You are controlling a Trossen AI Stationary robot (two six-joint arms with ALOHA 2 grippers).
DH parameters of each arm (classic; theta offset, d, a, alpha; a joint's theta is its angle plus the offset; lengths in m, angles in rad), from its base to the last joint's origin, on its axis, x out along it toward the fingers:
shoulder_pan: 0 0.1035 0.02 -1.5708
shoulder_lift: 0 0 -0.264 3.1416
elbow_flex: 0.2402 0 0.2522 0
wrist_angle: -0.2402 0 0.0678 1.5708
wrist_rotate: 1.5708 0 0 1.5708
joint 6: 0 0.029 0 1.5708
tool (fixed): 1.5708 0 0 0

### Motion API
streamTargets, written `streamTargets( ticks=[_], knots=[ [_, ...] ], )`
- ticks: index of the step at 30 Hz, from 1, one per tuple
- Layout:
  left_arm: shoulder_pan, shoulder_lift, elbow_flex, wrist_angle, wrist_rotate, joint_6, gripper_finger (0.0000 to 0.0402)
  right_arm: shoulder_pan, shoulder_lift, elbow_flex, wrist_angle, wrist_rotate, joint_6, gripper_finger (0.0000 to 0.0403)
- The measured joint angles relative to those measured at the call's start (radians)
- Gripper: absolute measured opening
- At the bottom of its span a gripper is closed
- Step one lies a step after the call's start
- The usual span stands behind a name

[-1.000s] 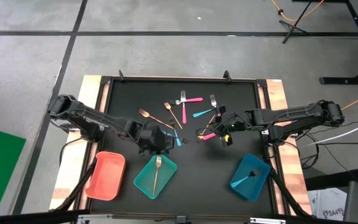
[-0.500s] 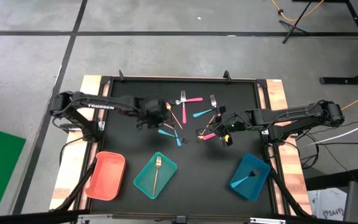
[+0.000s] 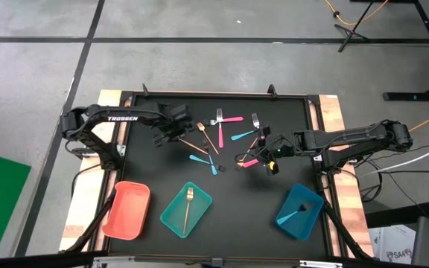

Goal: Sort silverware by color (type)
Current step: Put the gold fork into the green bin

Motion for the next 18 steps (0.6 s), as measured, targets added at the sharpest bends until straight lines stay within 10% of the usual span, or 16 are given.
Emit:
streamTargets(
  ticks=[18],
  knots=[
    [0.021,0.001,-0.188,0.269,-0.052,-0.186,0.0057,0.000,0.000,0.000,0.000,0.000,0.000,0.0113]
  ],
)
